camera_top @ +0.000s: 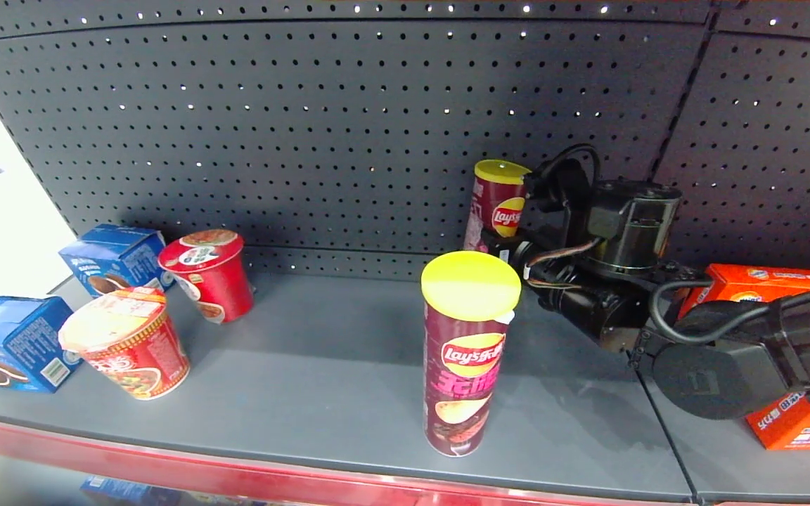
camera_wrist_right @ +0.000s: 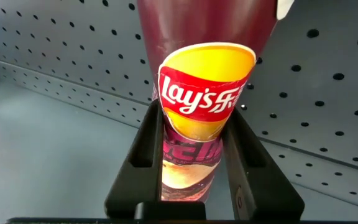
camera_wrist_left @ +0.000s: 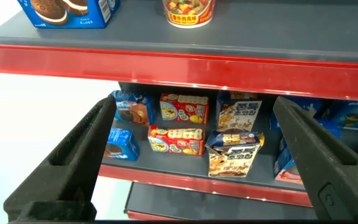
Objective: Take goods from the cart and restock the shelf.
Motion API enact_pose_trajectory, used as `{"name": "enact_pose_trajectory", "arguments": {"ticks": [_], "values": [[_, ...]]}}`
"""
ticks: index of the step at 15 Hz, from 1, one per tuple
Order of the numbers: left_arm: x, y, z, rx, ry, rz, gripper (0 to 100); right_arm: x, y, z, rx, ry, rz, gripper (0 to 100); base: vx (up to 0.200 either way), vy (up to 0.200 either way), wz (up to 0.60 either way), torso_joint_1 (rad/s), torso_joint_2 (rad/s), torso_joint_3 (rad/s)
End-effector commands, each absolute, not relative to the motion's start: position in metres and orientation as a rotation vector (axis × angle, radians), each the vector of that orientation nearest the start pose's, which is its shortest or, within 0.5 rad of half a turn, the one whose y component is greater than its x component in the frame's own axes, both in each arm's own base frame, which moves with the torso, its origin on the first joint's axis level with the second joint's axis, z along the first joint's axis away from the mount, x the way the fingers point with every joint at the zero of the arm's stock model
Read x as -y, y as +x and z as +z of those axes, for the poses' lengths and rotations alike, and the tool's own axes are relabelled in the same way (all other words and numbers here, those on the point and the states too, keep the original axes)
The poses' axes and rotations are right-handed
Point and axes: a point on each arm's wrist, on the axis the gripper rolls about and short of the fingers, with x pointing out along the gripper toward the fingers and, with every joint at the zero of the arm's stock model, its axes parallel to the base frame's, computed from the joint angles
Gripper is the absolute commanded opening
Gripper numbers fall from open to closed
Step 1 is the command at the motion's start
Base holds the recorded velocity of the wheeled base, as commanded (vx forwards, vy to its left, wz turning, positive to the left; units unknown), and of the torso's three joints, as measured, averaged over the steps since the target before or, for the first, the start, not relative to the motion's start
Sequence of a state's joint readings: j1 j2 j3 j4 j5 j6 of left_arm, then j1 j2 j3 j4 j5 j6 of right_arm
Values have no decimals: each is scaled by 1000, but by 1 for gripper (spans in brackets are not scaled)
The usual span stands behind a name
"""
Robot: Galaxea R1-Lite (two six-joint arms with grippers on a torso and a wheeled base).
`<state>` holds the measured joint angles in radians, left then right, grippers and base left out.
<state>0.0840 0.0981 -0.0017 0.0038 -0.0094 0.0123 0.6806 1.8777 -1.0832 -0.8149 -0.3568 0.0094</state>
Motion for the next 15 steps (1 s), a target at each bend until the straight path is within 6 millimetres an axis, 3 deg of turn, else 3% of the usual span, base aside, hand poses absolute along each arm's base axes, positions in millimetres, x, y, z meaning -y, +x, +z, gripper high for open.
{"name": "enact_pose_trajectory", "arguments": {"ticks": [1, 7, 8, 15], "values": [[1, -15, 77, -103, 7, 74, 100, -227, 292, 214, 12, 17, 325, 0, 0, 0, 0, 0, 0, 0], [1, -15, 77, -103, 7, 74, 100, -226, 294, 212, 13, 17, 322, 0, 0, 0, 0, 0, 0, 0], [1, -15, 77, -102, 8, 74, 100, -227, 293, 212, 13, 18, 324, 100, 0, 0, 0, 0, 0, 0], [1, -15, 77, -102, 8, 74, 100, -220, 282, 215, 0, 7, 337, 100, 0, 0, 0, 0, 0, 0]]}}
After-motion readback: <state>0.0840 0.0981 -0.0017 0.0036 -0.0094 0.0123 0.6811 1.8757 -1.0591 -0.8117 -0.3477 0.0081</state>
